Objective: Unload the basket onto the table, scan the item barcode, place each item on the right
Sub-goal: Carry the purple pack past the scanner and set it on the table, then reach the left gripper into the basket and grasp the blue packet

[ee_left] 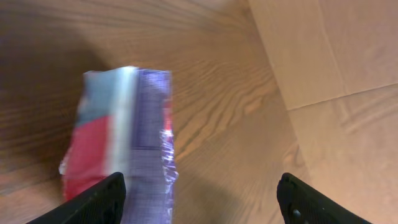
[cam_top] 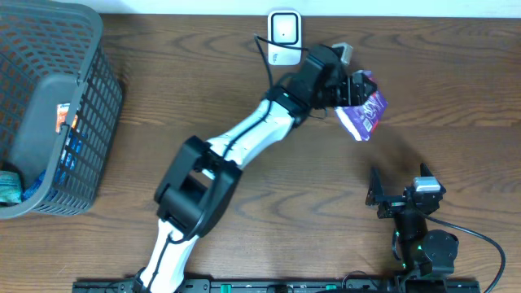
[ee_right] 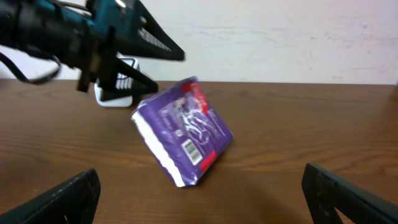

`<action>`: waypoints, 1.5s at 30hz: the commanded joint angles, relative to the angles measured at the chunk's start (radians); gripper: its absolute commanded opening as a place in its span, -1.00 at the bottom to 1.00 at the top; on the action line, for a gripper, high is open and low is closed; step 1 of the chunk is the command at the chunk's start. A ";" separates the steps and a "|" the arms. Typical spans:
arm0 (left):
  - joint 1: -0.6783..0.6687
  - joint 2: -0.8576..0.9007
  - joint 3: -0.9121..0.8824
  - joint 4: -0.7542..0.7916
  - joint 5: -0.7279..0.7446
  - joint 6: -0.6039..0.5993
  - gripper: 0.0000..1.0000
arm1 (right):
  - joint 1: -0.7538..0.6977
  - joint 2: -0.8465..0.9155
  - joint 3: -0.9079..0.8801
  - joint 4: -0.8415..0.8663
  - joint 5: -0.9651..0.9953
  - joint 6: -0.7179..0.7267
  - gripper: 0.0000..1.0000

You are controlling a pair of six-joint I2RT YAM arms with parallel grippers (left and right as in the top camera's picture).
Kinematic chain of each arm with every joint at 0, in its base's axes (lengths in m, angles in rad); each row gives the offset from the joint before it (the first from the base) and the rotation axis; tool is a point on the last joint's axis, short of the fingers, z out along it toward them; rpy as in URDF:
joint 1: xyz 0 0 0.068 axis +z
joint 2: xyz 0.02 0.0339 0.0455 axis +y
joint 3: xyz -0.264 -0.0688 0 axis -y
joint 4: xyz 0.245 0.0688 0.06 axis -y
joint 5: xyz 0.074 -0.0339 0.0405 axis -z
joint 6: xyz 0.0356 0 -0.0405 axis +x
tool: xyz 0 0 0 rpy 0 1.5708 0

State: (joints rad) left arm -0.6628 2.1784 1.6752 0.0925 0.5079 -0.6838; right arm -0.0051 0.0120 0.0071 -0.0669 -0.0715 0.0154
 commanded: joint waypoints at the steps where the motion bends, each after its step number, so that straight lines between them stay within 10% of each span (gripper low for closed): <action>1: 0.114 -0.143 0.014 -0.048 0.035 0.021 0.56 | 0.007 -0.005 -0.002 -0.004 0.002 0.014 0.99; 9: 0.385 -0.471 0.014 -0.376 -0.006 0.331 0.56 | 0.007 -0.005 -0.002 -0.004 0.003 0.014 0.99; 23: 0.954 -0.711 0.014 -0.762 -0.822 0.455 0.54 | 0.007 -0.005 -0.002 -0.004 0.003 0.014 0.98; 29: 1.163 -0.617 0.014 -0.951 -0.830 0.447 0.97 | 0.007 -0.005 -0.002 -0.004 0.003 0.014 0.98; 45: 1.218 -0.303 -0.034 -1.223 -0.808 0.660 0.96 | 0.007 -0.005 -0.002 -0.004 0.003 0.014 0.98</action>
State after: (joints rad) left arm 0.5499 1.8194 1.6691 -1.1004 -0.2916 -0.0948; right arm -0.0051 0.0120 0.0071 -0.0669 -0.0708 0.0154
